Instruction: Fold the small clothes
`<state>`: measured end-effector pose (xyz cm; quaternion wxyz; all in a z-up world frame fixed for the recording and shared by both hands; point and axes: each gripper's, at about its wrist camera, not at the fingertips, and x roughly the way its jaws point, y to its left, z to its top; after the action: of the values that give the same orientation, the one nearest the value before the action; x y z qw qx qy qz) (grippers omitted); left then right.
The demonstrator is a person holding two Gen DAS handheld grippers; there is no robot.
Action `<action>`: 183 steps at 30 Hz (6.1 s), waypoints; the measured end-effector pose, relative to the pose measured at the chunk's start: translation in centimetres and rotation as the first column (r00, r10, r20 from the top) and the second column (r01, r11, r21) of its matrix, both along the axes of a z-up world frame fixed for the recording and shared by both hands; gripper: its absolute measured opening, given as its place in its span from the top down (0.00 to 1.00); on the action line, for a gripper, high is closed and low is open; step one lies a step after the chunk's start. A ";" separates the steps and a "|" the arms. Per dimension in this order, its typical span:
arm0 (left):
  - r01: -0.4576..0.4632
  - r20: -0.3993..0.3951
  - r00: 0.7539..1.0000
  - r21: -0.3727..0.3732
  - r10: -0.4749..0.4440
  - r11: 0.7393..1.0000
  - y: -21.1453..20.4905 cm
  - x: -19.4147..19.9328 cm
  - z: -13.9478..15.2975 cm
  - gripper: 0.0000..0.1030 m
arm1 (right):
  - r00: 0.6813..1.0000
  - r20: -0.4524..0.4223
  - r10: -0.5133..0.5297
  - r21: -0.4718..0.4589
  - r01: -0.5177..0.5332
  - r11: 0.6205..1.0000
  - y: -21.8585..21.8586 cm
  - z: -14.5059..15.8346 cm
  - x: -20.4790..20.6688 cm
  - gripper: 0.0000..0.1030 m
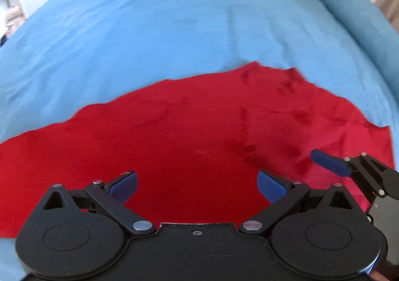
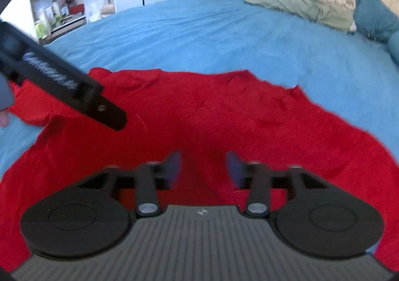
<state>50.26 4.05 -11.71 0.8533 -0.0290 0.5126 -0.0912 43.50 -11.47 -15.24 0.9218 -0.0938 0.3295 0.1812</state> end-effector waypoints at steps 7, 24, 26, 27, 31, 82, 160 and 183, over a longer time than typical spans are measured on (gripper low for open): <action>0.034 -0.020 0.999 -0.111 -0.037 0.993 -4.0 0.0 -1.1 0.07 | 0.984 -0.020 -0.178 -0.025 0.177 0.984 -8.0 3.5 -3.5 0.05; -0.076 0.026 0.997 -0.044 0.077 0.996 -8.0 3.5 -2.2 0.89 | 0.784 -0.154 -0.601 -0.068 0.598 0.798 -19.6 0.0 -7.5 0.00; -0.072 0.085 0.993 -0.051 0.076 0.996 -8.1 3.5 -0.8 0.89 | 0.790 -0.162 -0.591 -0.065 0.589 0.805 -19.7 -0.2 -6.8 0.00; -0.073 0.119 0.990 -0.062 0.080 0.995 -7.8 3.3 0.3 0.89 | 0.797 -0.159 -0.583 -0.072 0.580 0.812 -19.6 -0.3 -6.5 0.00; -0.137 0.269 0.952 -0.060 0.148 0.989 -5.7 2.3 4.4 0.89 | 0.824 -0.122 -0.554 -0.085 0.547 0.833 -19.2 -0.3 -5.0 0.00; -0.027 0.160 0.987 0.111 0.009 0.993 -2.3 -4.5 -4.1 0.15 | 0.906 -0.259 -0.334 0.075 0.363 0.929 -18.8 -1.8 -0.5 0.00; -0.050 0.498 0.866 -0.028 0.057 0.998 -6.9 -5.8 12.5 0.94 | 0.862 -0.181 -0.473 0.233 0.505 0.831 -17.0 11.1 -7.3 0.00; 0.077 0.287 0.950 0.167 -0.123 0.983 -7.5 -8.2 3.1 0.26 | 0.884 -0.308 -0.353 0.117 0.403 0.908 -19.6 7.0 -2.7 0.00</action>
<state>42.06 -3.50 -8.59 0.9143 0.0769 0.3854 -0.0980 40.76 -31.09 -8.29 0.8880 0.0815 0.4509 0.0374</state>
